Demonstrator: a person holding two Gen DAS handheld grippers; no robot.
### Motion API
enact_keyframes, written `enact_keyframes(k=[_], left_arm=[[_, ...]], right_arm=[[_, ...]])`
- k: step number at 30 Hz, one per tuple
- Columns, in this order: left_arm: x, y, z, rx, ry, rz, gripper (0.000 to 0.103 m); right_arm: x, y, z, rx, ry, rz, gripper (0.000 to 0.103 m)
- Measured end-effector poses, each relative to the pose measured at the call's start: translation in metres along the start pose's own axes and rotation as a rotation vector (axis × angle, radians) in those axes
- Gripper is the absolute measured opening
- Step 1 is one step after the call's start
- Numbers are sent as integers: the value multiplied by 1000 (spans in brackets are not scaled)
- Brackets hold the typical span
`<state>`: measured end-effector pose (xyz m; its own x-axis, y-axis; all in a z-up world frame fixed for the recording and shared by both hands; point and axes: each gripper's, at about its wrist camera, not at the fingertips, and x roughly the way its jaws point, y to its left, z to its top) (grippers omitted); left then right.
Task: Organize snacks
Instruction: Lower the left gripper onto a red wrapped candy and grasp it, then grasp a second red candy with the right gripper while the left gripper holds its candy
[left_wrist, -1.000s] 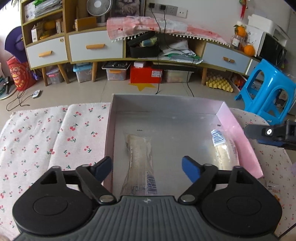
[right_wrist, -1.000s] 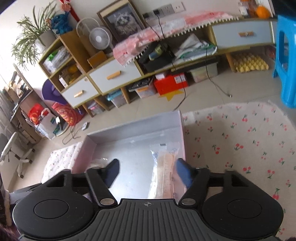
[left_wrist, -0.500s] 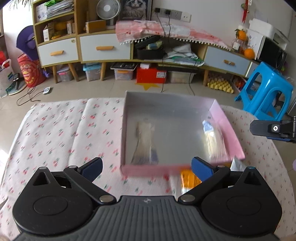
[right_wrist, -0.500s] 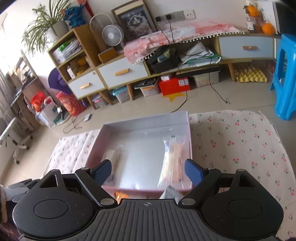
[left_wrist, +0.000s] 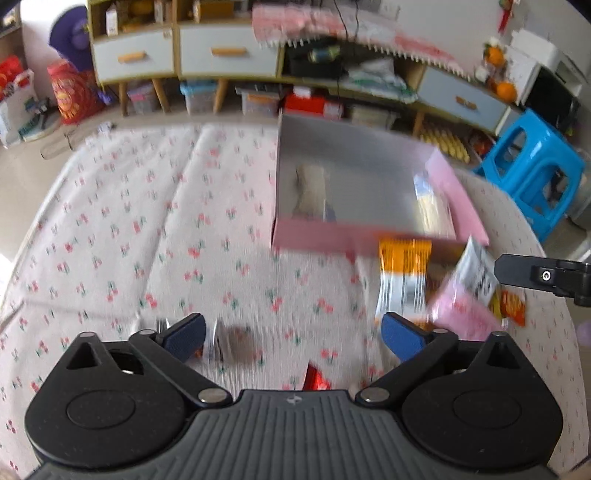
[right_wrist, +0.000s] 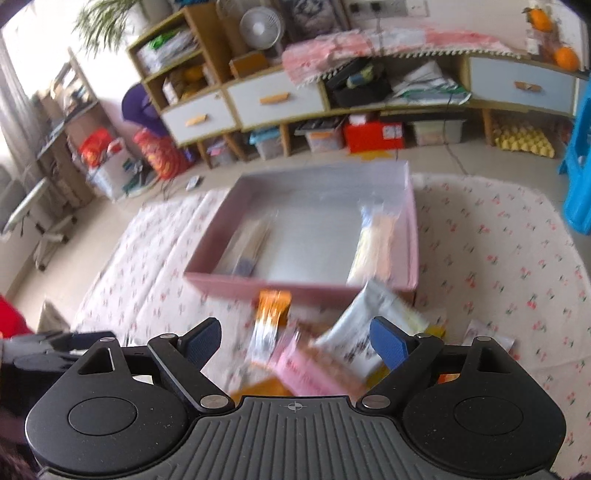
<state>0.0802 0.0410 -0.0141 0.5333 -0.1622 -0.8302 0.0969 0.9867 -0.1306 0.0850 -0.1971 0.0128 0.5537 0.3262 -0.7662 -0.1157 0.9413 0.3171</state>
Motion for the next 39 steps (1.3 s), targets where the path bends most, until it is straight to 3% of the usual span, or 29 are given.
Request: enact_keyframes(k=[7, 12, 16, 21, 35, 39], left_arm=[[14, 14, -17, -60, 127, -128, 67], [18, 15, -22, -67, 133, -179, 54], [18, 19, -25, -90, 131, -240, 25], [10, 19, -28, -49, 99, -198, 22], [-17, 59, -27, -119, 9, -108, 21], [-21, 67, -27, -138, 1, -98, 21]], right_arm=[[9, 13, -14, -15, 72, 41, 89], [15, 24, -27, -16, 135, 85, 90], [19, 41, -34, -81, 147, 115, 90], [24, 58, -40, -156, 165, 152, 89], [27, 112, -57, -383, 153, 261, 88], [31, 130, -67, -472, 173, 280, 81]])
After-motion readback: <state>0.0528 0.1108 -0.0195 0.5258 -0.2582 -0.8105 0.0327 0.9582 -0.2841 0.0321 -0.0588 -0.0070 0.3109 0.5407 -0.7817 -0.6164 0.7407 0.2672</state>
